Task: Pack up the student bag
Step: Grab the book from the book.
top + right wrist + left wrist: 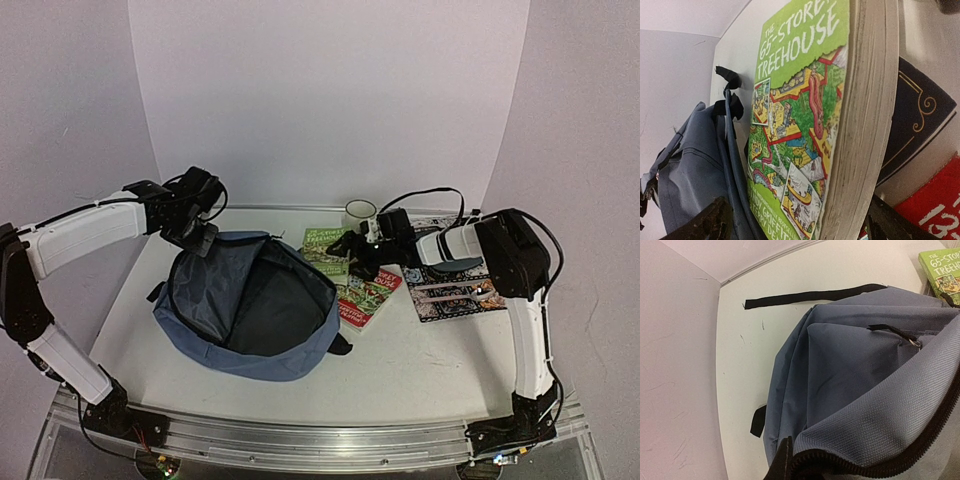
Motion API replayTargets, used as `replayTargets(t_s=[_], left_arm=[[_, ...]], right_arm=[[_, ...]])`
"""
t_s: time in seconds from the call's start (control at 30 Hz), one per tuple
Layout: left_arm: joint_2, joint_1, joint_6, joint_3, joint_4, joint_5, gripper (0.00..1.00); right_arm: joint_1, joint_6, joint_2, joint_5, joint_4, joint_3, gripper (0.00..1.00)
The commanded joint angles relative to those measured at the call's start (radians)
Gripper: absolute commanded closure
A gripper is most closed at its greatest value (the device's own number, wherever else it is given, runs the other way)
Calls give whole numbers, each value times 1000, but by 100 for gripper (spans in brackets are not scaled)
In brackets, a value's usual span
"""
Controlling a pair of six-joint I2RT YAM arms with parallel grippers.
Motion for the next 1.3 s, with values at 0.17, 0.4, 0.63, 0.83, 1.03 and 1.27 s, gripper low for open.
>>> replayTargets(t_s=[0.17,0.4,0.63,0.83,1.03,1.27], left_arm=[[-43,12,-11,17,4,-23,100],[-56,11,-9,18,3,-26,100],[-71,12,-10,15,2,-30,100],[-78,12,-3,11,0,-36,100],[-84,12,6,17,0,-20,100],[-102,12,23,37,5,67,100]], right_arm=[[2,70,37,-79,2,-49,23],[2,60,-19,-127,16,-90,54],[-1,43,-92,-183,20,-121,74],[-12,7,-173,-212,20,-185,84],[-20,-58,-253,-255,19,-236,100],[-33,-104,-381,-282,0,-245,100]])
